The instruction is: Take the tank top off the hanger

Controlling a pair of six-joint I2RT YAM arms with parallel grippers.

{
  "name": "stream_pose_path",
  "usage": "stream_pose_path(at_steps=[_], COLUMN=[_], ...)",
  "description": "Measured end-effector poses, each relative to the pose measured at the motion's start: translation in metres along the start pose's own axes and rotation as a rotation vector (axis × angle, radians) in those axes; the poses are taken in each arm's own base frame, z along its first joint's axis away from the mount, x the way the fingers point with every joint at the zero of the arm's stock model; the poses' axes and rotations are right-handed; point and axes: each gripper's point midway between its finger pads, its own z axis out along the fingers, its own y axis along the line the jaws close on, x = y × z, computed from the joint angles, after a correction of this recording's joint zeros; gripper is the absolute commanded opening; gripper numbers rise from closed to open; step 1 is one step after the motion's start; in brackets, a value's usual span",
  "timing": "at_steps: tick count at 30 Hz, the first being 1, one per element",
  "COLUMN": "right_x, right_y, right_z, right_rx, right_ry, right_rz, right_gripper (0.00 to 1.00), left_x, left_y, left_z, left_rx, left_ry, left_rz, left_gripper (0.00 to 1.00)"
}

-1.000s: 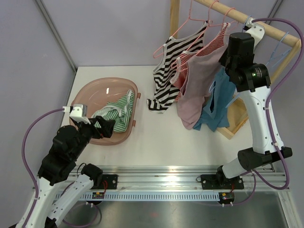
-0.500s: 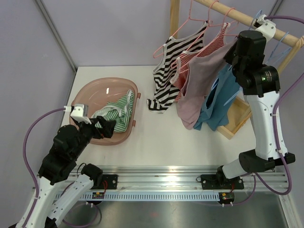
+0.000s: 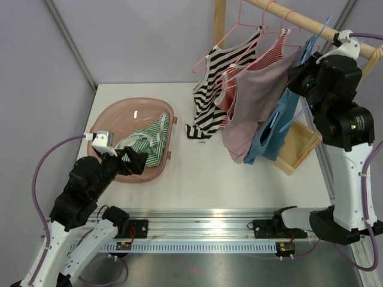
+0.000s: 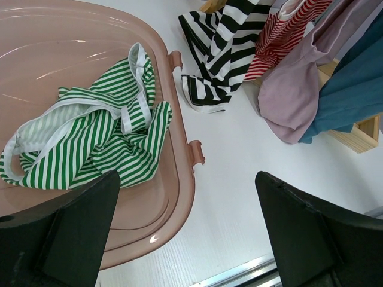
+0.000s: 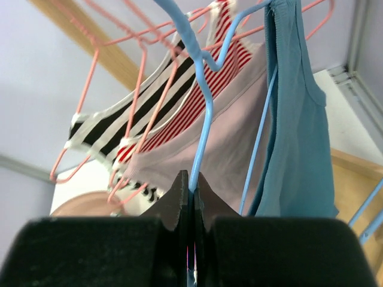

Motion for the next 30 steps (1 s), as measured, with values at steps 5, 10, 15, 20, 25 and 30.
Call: stream_pose_path(at_steps=[5, 10, 15, 20, 25, 30], right_x=[0.021, 0.045, 0.066, 0.08, 0.091, 0.107], right_y=[0.003, 0.01, 0.026, 0.037, 0.043, 0.046], right_z=[-0.034, -0.086, -0.142, -0.198, -0.237, -0.248], right_rx=[-0.115, -0.288, -0.521, -0.74, -0.894, -0.969], right_ry=[0.076, 0.165, 0.246, 0.296, 0.347, 0.415], right_rz=[-0.016, -0.028, -0.034, -0.039, -0.05, -0.038], right_gripper=[0.0, 0.0, 0.0, 0.0, 0.0, 0.0], left_x=[-0.001, -0.016, -0.063, -0.105, -0.123, -0.124], left_y=[-0.003, -0.016, -0.045, -0.079, -0.114, -0.148], left_z=[0.003, 0.012, 0.01, 0.003, 0.001, 0.002], left_rx=[0.013, 0.044, 0.126, 0.234, 0.332, 0.44], left_ry=[0.006, 0.026, -0.037, -0.117, -0.126, -0.139], left_rz=[0.0, -0.003, -0.007, -0.007, 0.021, 0.079], left_gripper=[0.99, 0.99, 0.99, 0.99, 0.99, 0.99])
